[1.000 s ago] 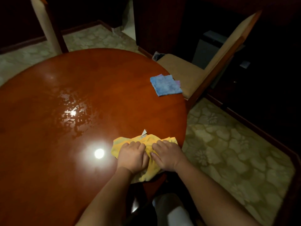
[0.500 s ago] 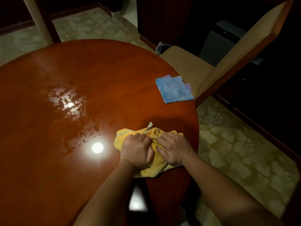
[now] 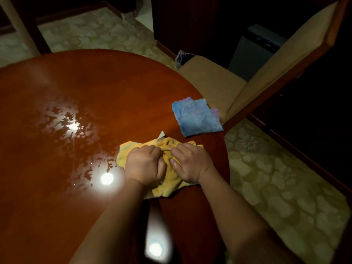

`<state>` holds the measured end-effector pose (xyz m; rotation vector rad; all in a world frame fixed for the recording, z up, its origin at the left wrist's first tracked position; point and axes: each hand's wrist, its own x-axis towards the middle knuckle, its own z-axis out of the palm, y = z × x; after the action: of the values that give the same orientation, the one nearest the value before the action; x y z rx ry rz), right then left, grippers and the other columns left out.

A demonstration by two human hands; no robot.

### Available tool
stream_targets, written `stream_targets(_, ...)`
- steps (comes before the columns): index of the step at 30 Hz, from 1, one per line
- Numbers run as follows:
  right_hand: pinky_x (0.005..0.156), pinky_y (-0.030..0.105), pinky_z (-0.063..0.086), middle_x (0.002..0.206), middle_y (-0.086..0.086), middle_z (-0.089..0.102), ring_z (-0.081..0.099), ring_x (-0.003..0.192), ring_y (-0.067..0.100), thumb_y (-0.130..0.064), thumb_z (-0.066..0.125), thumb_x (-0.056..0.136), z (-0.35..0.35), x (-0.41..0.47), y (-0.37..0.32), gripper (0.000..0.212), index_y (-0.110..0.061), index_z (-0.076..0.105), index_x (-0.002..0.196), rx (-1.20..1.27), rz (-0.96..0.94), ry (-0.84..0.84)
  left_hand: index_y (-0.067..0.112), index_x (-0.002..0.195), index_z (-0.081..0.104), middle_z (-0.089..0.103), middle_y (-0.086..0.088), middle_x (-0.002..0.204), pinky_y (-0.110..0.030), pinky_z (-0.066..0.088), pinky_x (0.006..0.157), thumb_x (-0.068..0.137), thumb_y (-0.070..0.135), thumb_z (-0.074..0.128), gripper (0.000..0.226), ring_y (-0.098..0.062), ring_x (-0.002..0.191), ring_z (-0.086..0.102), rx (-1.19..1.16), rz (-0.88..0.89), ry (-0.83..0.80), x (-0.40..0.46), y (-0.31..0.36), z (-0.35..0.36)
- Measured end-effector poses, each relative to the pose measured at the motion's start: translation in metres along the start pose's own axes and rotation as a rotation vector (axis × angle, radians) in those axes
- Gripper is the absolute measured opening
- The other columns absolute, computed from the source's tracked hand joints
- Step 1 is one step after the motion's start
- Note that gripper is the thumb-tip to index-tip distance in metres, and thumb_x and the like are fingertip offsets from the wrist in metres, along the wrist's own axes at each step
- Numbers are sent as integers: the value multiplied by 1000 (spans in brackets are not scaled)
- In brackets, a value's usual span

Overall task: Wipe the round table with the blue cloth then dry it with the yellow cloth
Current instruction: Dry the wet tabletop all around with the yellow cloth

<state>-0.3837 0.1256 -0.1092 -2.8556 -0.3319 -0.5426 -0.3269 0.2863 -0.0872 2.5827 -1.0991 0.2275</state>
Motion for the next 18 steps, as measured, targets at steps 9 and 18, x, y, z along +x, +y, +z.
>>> stream_targets(9, 47, 28, 42, 70, 3, 57, 56, 62, 24, -36, 40, 81, -24, -59, -53, 29, -14, 58, 77, -7, 142, -27, 11, 53, 48, 47, -5, 49, -27, 29, 47, 67, 28, 39, 24, -27, 42, 45, 46, -59, -101, -62, 39, -17)
stream_targets(18, 45, 25, 41, 71, -4, 56, 56, 63, 18, -41, 43, 79, -55, -145, -96, 25, -20, 55, 78, -49, 222, -96, 13, 56, 51, 47, -2, 51, -29, 31, 45, 69, 34, 43, 25, -24, 44, 44, -13, 49, -208, -129, 88, -27)
